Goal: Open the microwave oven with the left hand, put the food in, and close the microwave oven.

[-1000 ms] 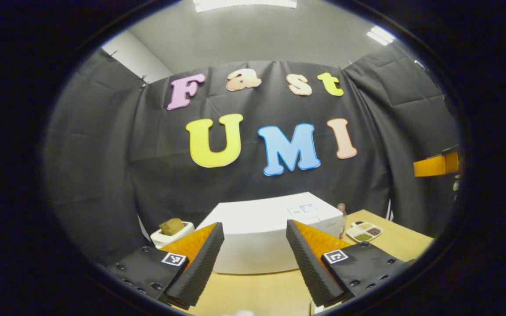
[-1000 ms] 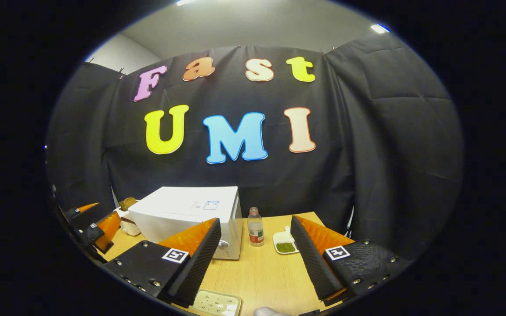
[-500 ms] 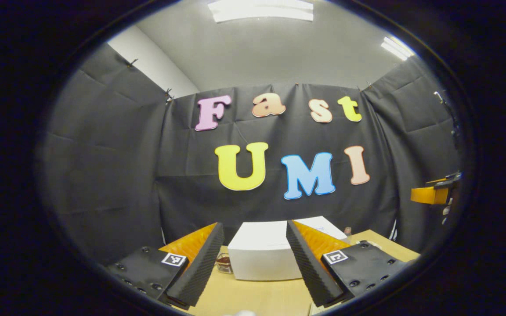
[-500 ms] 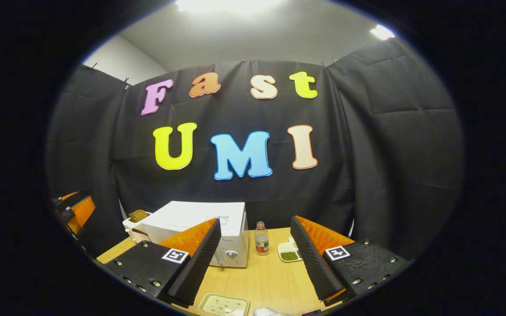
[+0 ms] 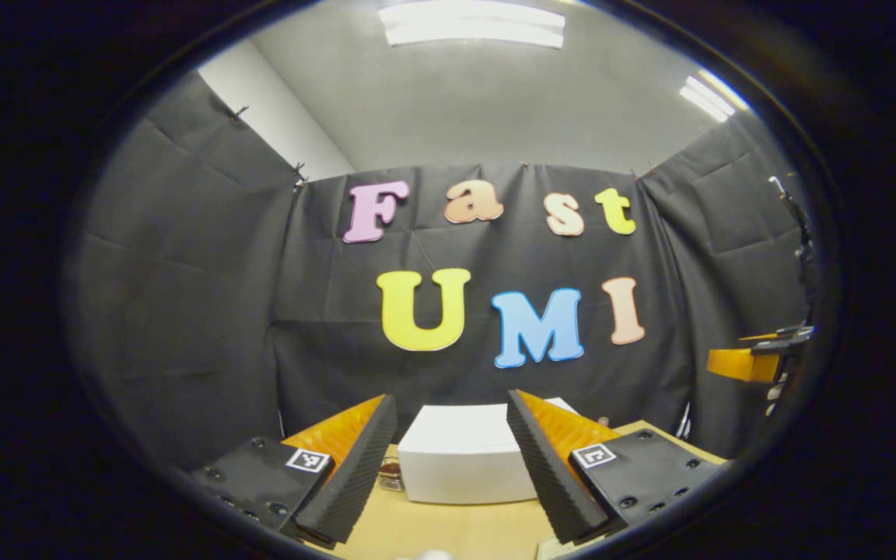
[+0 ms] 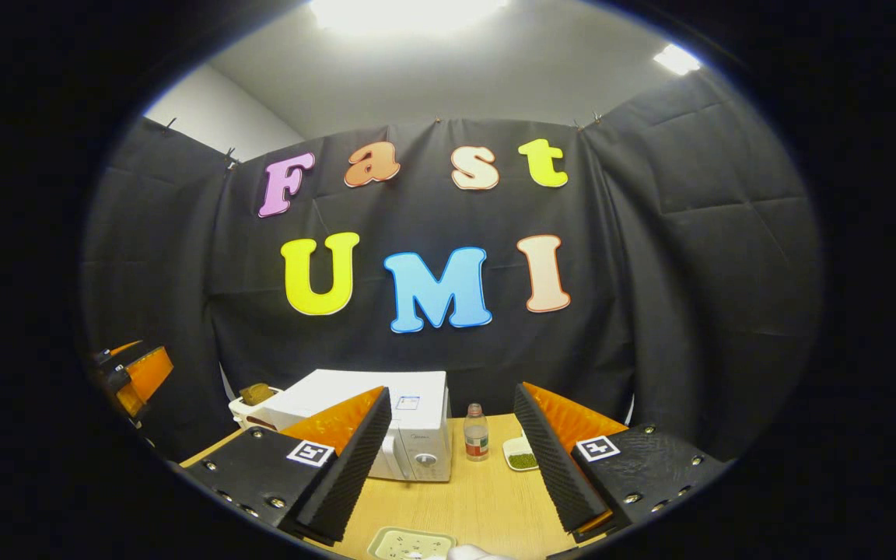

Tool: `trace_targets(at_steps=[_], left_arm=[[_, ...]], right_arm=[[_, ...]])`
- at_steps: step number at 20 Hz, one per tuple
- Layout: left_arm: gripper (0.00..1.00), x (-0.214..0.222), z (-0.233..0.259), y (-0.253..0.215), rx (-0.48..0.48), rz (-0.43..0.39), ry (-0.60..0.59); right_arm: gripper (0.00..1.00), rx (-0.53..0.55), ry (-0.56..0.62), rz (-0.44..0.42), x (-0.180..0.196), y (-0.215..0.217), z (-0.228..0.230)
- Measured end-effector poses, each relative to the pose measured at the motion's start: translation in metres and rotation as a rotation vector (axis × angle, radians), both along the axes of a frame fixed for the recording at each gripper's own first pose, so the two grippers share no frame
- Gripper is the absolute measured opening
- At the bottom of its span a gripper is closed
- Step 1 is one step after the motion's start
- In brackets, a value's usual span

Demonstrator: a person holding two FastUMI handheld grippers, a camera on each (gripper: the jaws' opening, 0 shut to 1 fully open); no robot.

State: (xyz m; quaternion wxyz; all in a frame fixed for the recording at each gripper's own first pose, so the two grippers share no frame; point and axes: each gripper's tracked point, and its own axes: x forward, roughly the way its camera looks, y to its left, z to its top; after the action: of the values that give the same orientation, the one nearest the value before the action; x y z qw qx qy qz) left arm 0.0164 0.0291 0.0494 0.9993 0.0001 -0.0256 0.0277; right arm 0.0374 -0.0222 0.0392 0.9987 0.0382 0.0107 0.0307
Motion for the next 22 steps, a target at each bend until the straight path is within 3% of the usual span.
trace_targets(at_steps=[11,16,22], left_arm=[[0.99,0.027,-0.015,0.009,-0.024,-0.003,0.058],[0.94,0.034,-0.018,0.006,-0.024,-0.018,0.063],[0.97,0.040,-0.019,0.005,-0.017,-0.027,0.058]], right_arm=[[0.97,-0.013,-0.020,-0.026,0.004,0.000,0.006],[0.97,-0.010,-0.020,-0.038,0.008,0.000,0.007],[0.97,-0.006,-0.026,-0.042,0.011,0.001,0.010]])
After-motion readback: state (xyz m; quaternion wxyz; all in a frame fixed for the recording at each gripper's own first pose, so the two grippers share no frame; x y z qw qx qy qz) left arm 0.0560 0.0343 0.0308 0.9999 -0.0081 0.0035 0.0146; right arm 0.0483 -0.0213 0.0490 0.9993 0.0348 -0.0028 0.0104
